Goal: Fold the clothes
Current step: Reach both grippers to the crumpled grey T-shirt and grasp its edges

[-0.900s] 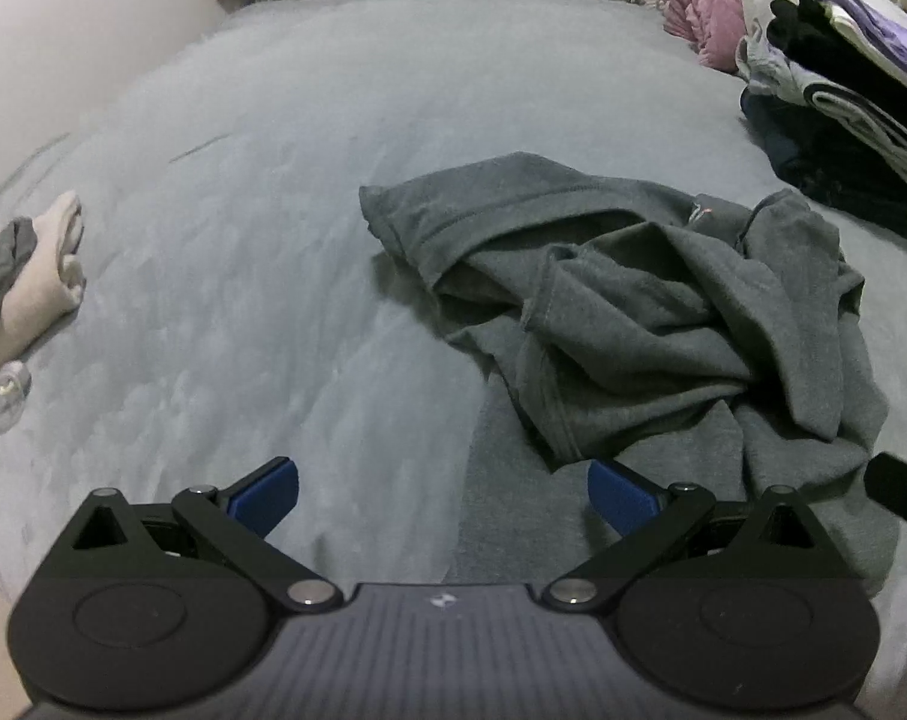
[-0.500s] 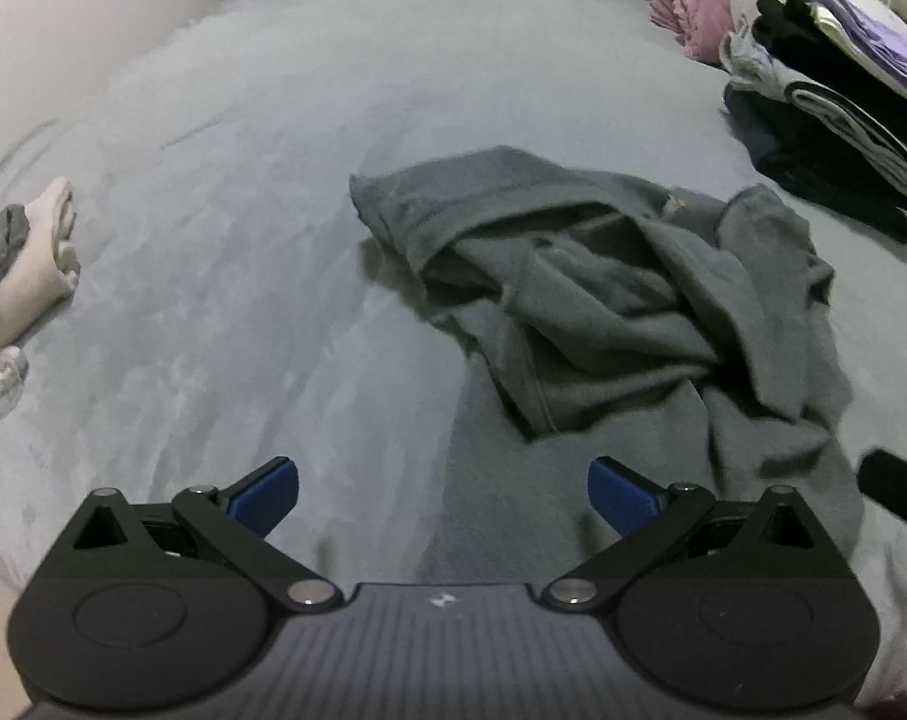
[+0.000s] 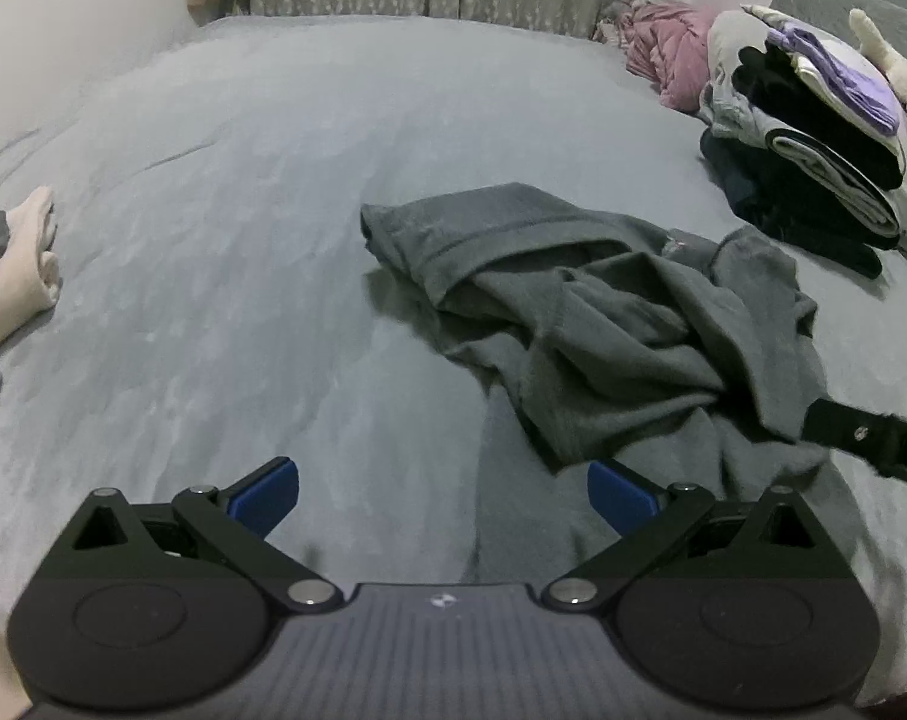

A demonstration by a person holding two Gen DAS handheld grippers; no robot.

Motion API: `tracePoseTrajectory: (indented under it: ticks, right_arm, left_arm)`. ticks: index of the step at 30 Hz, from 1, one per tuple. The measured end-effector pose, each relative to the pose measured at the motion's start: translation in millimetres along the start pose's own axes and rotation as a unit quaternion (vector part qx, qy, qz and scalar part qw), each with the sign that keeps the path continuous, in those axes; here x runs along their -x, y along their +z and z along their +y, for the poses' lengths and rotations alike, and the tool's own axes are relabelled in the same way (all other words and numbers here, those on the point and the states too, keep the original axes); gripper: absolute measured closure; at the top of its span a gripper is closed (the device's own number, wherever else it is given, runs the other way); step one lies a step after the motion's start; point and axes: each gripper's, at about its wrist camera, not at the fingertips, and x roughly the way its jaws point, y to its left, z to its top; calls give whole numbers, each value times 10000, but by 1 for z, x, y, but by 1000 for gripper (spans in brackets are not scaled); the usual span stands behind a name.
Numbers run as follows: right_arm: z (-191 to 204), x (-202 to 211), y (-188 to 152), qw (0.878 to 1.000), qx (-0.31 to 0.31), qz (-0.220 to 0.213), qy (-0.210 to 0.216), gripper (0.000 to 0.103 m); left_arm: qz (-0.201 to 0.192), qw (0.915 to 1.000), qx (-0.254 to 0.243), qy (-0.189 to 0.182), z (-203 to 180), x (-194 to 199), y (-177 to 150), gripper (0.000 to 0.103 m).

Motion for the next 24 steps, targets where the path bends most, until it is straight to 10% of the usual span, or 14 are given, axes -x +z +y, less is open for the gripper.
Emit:
tracePoseTrajectory:
  ticks: [6,14,24]
  right_arm:
    - [-16,-28,33,9995,162,-116,-251,9]
    - [4,-78,79,9975,264,22,654,26]
    - [-9,-101,74,9970,648,-32,-419,18]
  left_arm:
    - [-128,9992,-159,330,20,-27,43,1]
    - [340,9965,669,-366,39,-79,79,9]
    - [352,9940,774,-688,30,-110,84,83]
